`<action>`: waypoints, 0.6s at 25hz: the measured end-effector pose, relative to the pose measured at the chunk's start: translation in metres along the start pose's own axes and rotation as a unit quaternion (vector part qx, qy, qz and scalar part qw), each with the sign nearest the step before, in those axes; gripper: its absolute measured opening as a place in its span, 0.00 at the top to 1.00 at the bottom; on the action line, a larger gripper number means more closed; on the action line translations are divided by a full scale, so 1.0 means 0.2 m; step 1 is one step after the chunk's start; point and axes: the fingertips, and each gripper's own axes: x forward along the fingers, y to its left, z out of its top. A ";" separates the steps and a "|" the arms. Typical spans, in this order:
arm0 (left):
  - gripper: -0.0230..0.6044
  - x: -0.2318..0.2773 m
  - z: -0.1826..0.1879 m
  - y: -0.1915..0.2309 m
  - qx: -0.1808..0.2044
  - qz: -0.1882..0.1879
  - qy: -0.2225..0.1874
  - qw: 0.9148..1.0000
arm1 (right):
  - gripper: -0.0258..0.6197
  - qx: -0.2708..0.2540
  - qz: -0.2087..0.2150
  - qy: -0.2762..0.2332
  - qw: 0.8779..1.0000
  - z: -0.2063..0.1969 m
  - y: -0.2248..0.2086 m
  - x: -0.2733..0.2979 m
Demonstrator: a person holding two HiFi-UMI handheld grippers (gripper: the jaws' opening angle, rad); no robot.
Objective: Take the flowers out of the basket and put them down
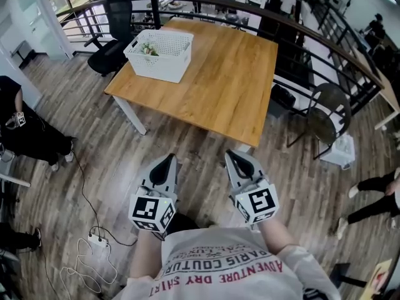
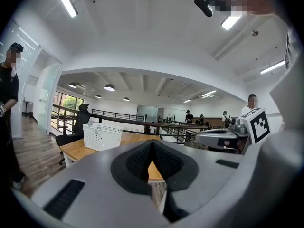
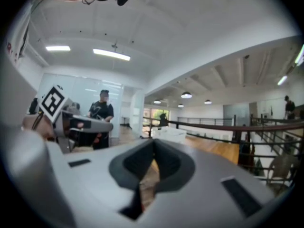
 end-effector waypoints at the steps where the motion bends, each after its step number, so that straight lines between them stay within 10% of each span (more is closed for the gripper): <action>1: 0.92 0.01 0.00 0.06 -0.002 -0.002 0.000 1.000 | 0.91 -0.004 -0.003 0.001 1.000 0.00 0.02 0.05; 15: 0.92 0.13 0.20 1.19 -0.015 -0.044 0.019 0.999 | 0.91 0.020 -0.045 0.033 0.998 0.17 0.43 1.09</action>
